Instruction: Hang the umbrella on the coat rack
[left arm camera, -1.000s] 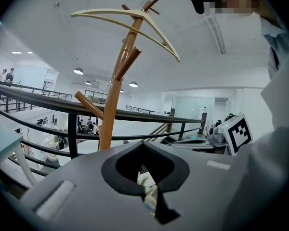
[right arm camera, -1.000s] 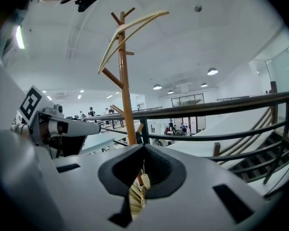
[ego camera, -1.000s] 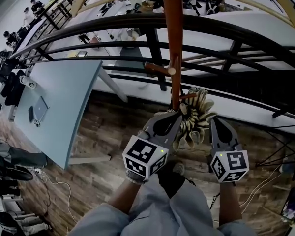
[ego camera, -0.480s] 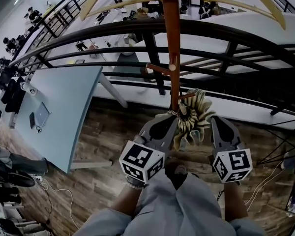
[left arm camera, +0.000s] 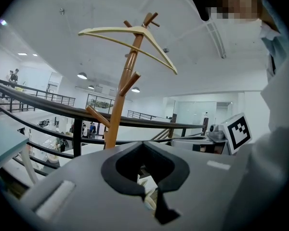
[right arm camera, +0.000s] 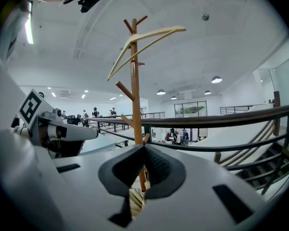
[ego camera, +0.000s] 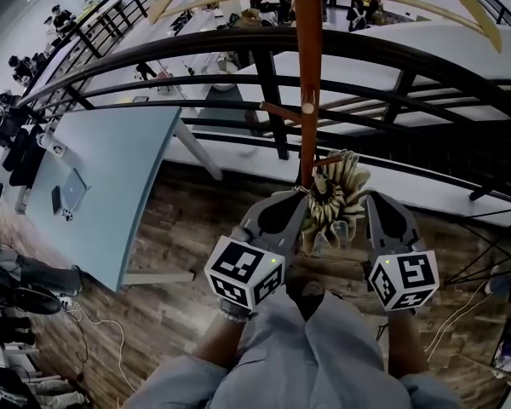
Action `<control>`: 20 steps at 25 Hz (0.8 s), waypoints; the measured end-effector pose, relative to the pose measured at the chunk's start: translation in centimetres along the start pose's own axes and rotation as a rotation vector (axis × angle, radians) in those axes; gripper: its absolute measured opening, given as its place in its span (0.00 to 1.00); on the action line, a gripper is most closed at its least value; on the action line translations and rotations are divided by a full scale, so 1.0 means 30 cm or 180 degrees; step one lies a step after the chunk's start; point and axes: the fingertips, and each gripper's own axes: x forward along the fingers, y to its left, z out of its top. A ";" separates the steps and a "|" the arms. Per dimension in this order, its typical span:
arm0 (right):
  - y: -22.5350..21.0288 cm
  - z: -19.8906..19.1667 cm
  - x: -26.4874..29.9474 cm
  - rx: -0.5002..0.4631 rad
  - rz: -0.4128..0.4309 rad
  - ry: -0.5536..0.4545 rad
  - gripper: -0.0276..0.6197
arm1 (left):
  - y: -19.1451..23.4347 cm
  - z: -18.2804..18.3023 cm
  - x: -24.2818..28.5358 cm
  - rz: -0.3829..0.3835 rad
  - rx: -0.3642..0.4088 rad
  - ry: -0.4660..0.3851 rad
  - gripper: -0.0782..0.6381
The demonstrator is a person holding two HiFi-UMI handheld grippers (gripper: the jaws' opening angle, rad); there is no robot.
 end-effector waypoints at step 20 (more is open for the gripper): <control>0.008 -0.021 0.017 -0.0027 0.0125 0.0109 0.05 | 0.017 -0.013 -0.001 0.0085 -0.0092 0.0009 0.12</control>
